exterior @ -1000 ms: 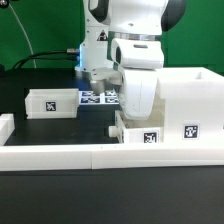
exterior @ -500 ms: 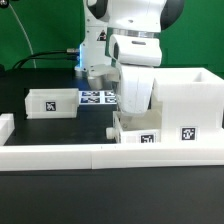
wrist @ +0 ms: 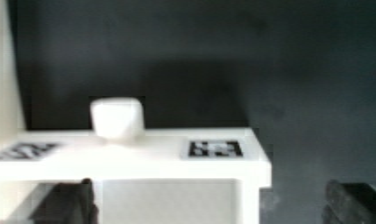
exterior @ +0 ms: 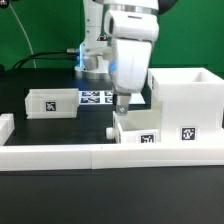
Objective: Assemble drawer
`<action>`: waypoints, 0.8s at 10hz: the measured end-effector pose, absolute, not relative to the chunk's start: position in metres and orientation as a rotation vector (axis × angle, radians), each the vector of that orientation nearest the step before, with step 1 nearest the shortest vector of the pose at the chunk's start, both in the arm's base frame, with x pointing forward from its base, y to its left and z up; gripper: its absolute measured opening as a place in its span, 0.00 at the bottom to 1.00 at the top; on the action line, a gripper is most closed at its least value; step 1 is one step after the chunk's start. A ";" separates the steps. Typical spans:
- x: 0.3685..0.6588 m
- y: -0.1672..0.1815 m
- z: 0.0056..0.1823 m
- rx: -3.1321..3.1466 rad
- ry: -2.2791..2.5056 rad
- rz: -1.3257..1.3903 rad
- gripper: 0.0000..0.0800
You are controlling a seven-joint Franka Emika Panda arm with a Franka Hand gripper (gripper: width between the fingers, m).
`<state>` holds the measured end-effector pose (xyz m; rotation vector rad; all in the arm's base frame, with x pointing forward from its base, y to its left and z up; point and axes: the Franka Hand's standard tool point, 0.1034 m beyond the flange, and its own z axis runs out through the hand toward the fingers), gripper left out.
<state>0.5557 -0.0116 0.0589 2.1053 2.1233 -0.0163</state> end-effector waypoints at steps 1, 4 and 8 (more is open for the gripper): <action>0.557 -0.022 0.063 2.102 2.119 -0.013 0.81; 0.557 -0.035 0.063 2.104 2.119 -0.014 0.81; 0.554 -0.068 0.052 2.063 2.254 0.028 0.81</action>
Offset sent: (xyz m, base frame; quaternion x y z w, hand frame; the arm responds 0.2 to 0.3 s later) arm 0.0000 0.0000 0.0000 0.0000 0.0000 0.0000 1.0000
